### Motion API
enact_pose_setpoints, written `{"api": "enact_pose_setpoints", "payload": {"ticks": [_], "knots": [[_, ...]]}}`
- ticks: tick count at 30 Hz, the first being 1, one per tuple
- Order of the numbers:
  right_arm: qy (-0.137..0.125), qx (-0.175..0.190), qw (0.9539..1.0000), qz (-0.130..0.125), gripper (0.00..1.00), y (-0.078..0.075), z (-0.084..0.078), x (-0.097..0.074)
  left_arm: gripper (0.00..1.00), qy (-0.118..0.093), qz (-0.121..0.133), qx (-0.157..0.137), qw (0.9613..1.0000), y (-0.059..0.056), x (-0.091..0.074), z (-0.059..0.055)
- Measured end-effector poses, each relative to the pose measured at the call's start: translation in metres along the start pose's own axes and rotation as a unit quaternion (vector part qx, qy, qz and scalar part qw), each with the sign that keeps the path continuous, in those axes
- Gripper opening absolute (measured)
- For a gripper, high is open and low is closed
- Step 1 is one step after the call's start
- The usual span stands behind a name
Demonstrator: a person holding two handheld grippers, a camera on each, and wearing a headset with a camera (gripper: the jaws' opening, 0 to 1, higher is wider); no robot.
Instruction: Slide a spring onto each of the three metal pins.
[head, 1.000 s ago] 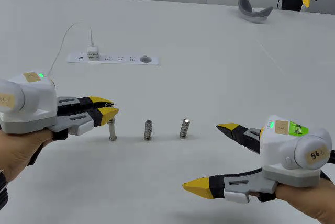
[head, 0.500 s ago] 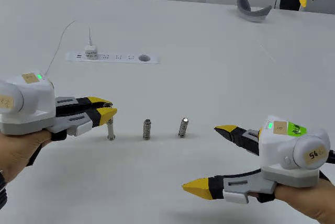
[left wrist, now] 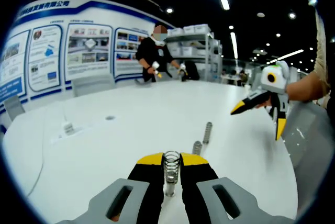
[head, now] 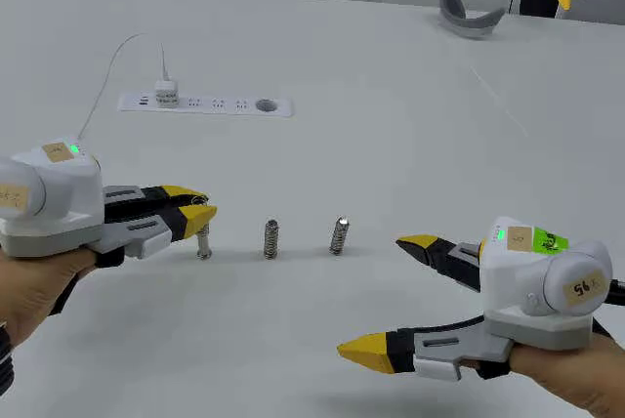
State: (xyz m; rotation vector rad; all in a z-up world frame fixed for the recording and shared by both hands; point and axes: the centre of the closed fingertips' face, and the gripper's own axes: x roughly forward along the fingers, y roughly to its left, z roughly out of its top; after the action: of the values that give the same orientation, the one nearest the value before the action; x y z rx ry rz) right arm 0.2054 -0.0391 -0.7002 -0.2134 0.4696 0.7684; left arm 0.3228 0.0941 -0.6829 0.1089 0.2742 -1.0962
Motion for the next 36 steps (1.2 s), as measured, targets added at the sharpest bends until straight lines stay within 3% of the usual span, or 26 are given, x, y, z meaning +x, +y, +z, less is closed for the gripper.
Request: {"api": "enact_pose_setpoints", "payload": {"ticks": [36], "knots": [[0.012,0.004,0.9999,0.003,0.88,0.003,-0.005,-0.001,0.11,0.025,0.002,-0.015,0.9996,-0.001,0.006,-0.032]]}}
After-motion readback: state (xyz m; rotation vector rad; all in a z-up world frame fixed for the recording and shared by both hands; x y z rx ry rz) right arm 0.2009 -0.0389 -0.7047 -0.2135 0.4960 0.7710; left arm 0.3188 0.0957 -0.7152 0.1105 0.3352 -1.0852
